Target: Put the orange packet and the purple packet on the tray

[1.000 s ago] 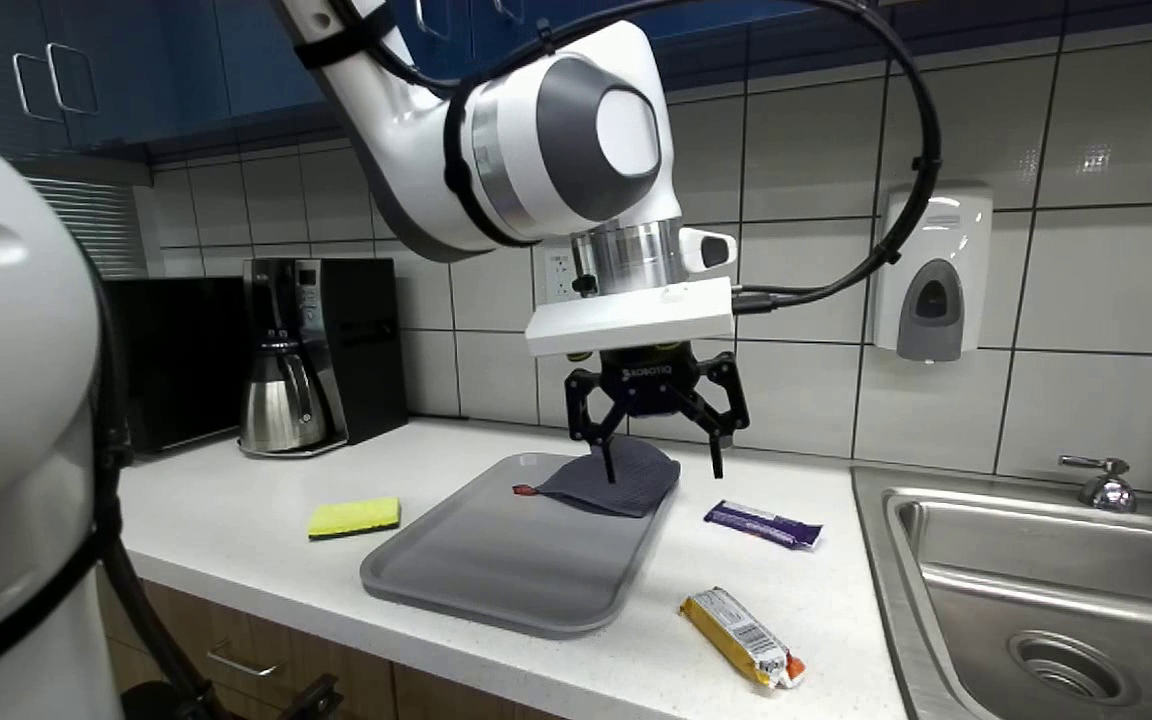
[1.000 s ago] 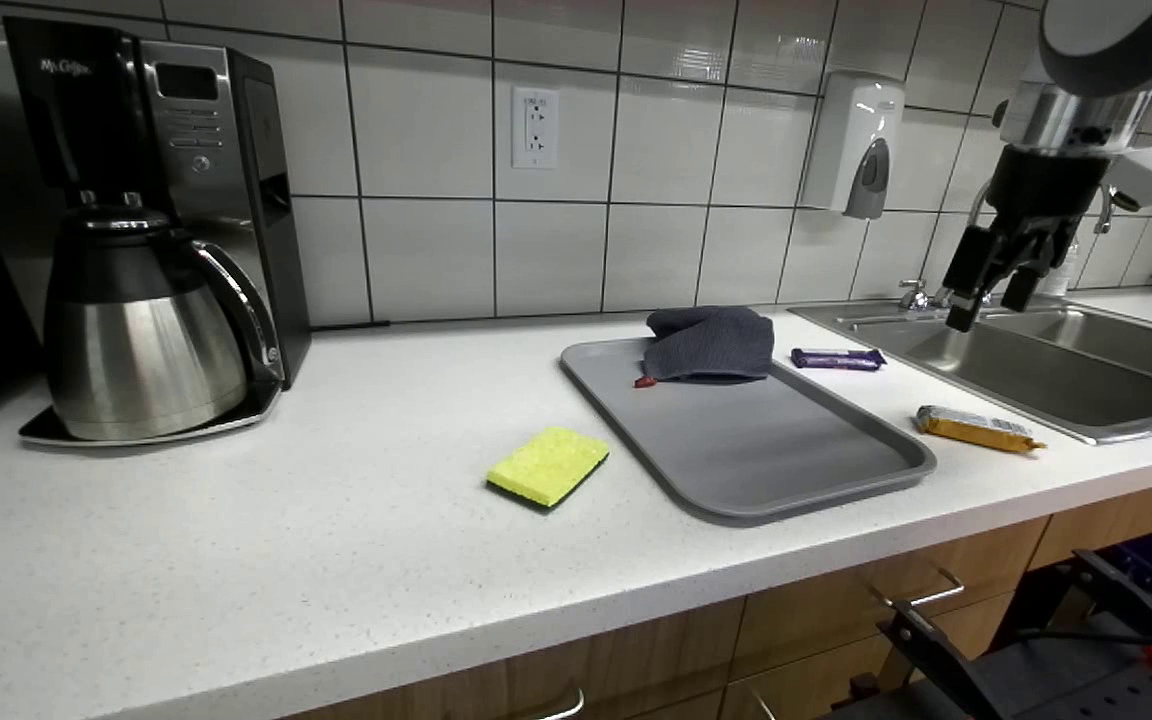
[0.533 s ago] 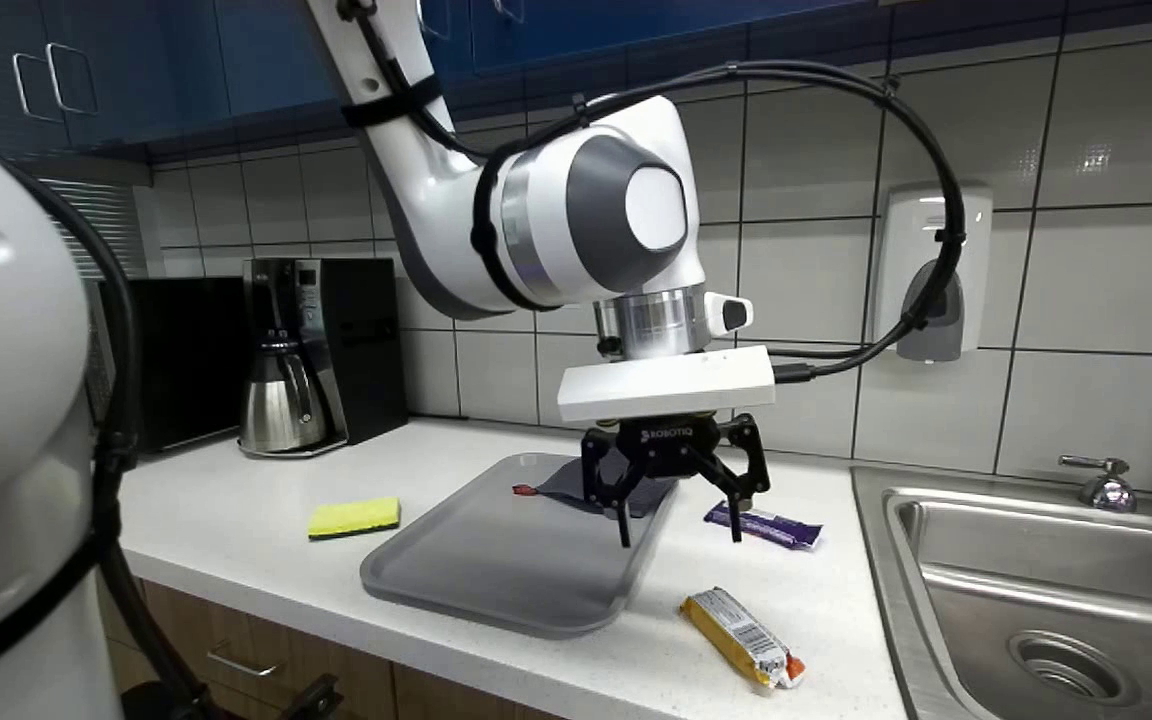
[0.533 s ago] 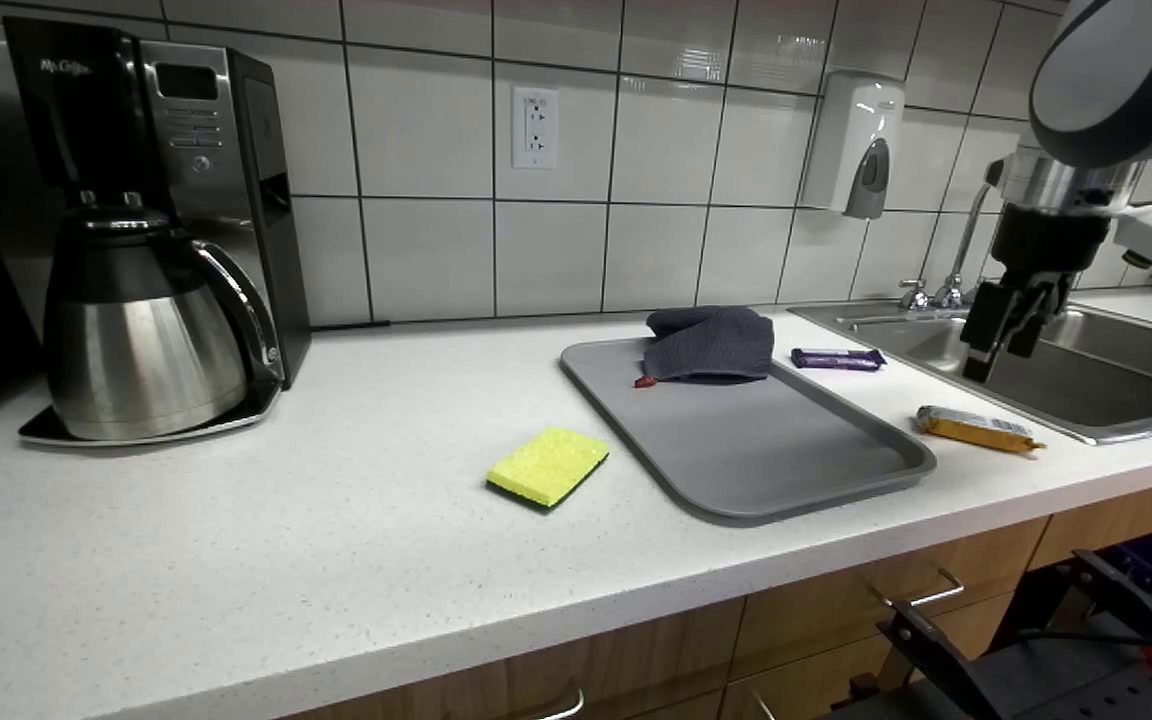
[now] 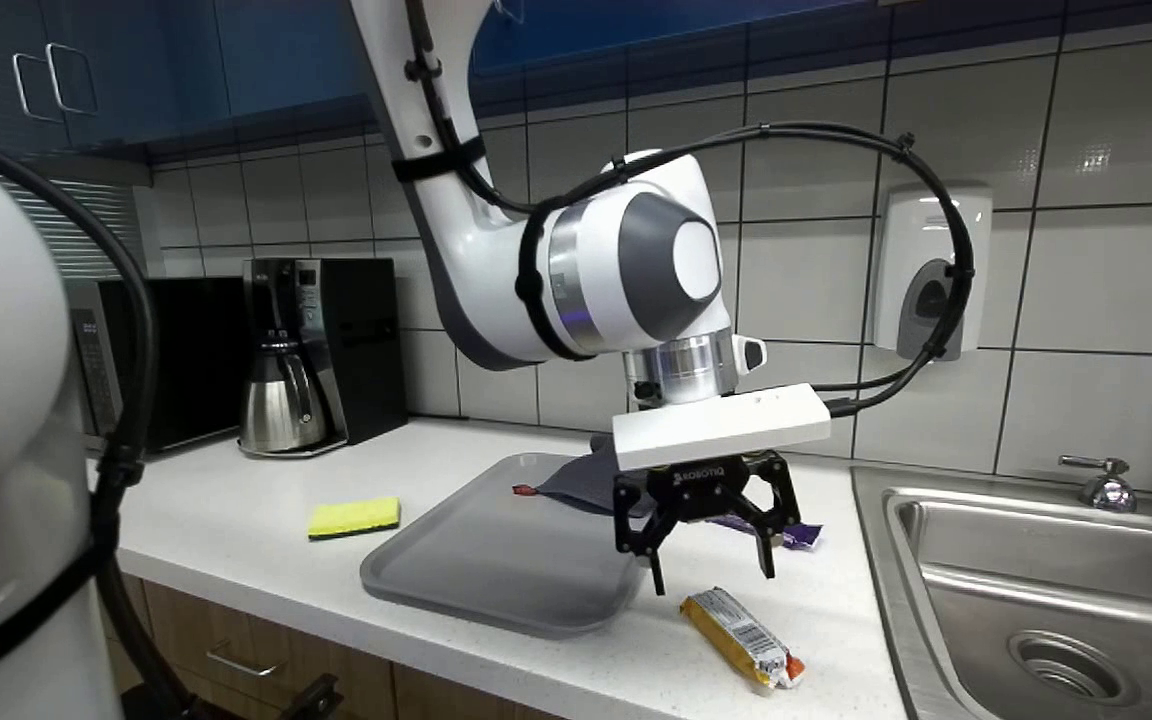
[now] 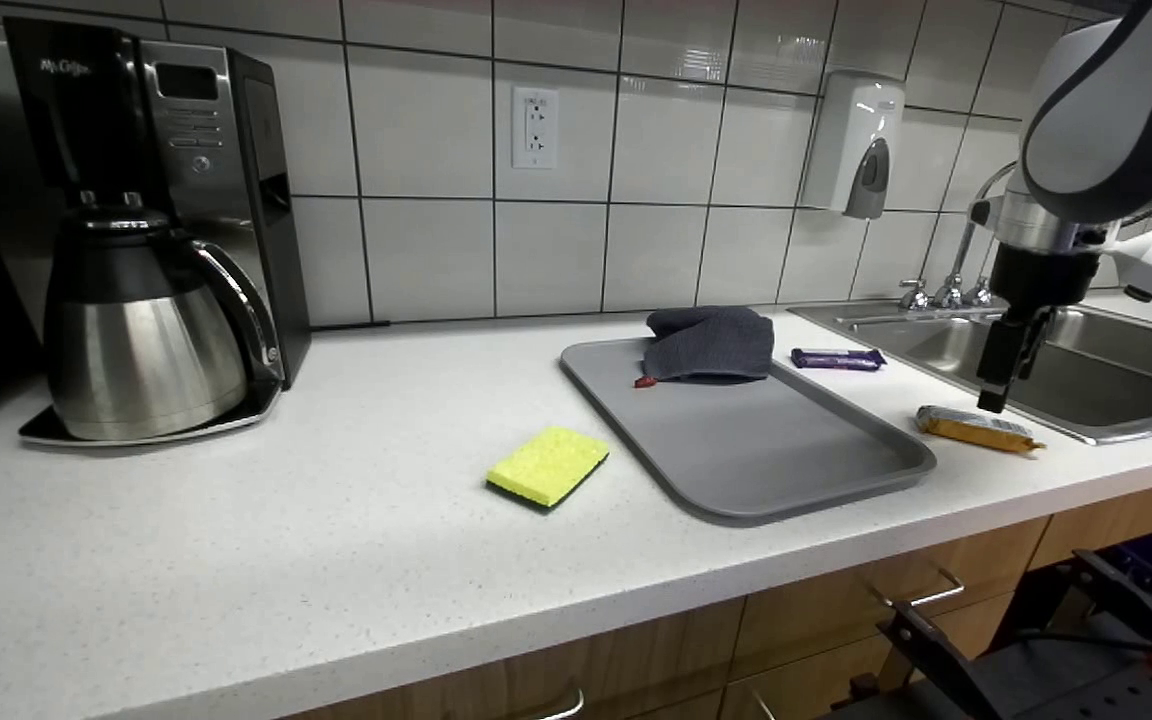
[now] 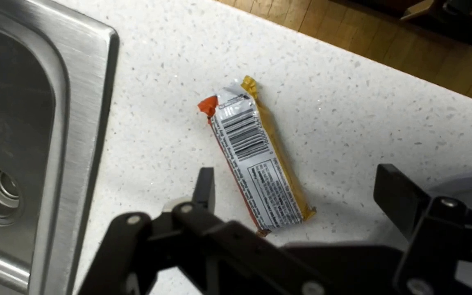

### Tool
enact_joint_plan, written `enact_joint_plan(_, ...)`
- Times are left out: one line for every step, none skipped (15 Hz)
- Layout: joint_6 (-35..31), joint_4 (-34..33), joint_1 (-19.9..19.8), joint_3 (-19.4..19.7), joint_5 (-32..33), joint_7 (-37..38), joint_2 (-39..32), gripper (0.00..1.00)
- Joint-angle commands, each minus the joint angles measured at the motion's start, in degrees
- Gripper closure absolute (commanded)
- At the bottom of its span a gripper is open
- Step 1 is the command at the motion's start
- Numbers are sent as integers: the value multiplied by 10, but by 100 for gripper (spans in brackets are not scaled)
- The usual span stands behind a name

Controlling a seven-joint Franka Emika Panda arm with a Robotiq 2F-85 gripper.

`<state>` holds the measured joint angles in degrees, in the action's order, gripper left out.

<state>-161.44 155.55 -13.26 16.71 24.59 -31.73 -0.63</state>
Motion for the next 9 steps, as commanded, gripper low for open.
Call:
enact_joint_plan(-21, -35, -15, 0, 20, -38, -49, 0)
enact_joint_plan(-21, -41, -16, 0, 22, -41, -58, 0)
enact_joint_plan(-23, -49, -17, 1, 24, -44, -69, 0)
enact_joint_plan(-22, -55, -18, 1, 26, -47, -78, 0)
enact_joint_plan(-23, -60, -19, 2, 29, -49, -87, 0)
enact_joint_plan(-23, -66, -19, 3, 33, -49, -95, 0)
enact_joint_plan(-24, -70, -19, 4, 38, -49, -102, 0)
enact_joint_plan(-25, -75, -19, 6, 44, -49, -110, 0)
enact_joint_plan(-26, -80, -19, 7, 48, -47, -116, 0)
